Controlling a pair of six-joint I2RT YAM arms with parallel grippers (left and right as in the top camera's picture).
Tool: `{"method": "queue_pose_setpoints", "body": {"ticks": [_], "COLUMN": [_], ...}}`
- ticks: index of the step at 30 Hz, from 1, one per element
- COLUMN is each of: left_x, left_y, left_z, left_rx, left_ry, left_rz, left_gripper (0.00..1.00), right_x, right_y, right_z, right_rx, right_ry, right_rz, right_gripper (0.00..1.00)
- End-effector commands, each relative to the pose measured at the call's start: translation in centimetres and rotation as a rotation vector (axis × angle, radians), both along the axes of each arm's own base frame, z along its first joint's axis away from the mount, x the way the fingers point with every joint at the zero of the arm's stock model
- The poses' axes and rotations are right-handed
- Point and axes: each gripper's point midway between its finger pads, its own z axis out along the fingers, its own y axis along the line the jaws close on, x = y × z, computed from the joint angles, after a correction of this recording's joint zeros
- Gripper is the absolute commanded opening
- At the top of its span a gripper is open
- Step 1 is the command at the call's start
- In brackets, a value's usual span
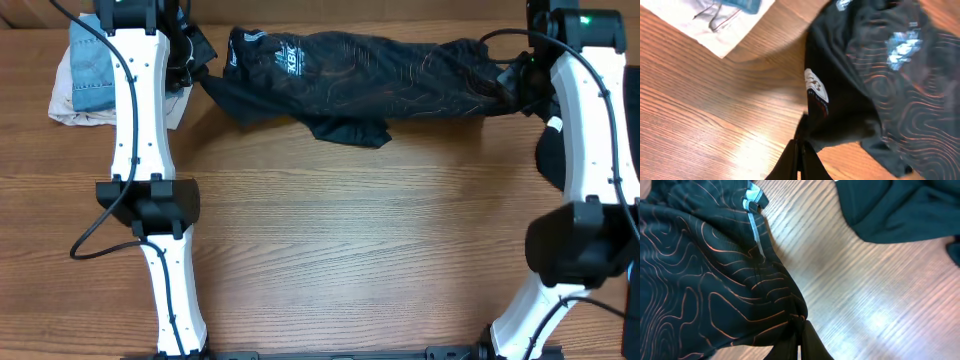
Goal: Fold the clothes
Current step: 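Drag the held shirt toward the table front with both grippers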
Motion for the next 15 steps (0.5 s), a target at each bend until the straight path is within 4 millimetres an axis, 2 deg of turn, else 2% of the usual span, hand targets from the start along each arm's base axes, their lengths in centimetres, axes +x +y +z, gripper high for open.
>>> {"method": "queue_pose_setpoints", "body": {"ticks": [1,4,9,13,15], "left_x": [-1.9,-3.7,-7.6,-10.7,-12.1], "left_y": [-2.6,-3.5,-2.2,-1.6,-1.1], "left_z": [6.2,7.2,7.0,7.6,8.4], "left_rx": [-0.004,0.010,0.117,0.133,0.152], "left_ry": [-0.129,-0.114,-0.027,0.000,-0.008], "left_rz": [-0.098,-0.122,-0.082,-0.076,-0.071], "left_gripper": [0.04,0.04,0.04,0.04,0.04], "right_x": [-2.1,-3.5,-4.6,-5.6,-6.3], "right_y": [-0.8,-0.9,-0.9,-0.6,-0.4], "right_z": [3.6,3.8,4.1,5.4,7.0], "right_rx": [-0.044,-0.054,-0.055,-0.050,-0.045], "right_ry": [-0.044,-0.004,0.023,0.003,-0.043], "right_rz": [0.011,0.009,0.010,0.027,0.039], "right_gripper": [0.04,0.04,0.04,0.04,0.04]}}
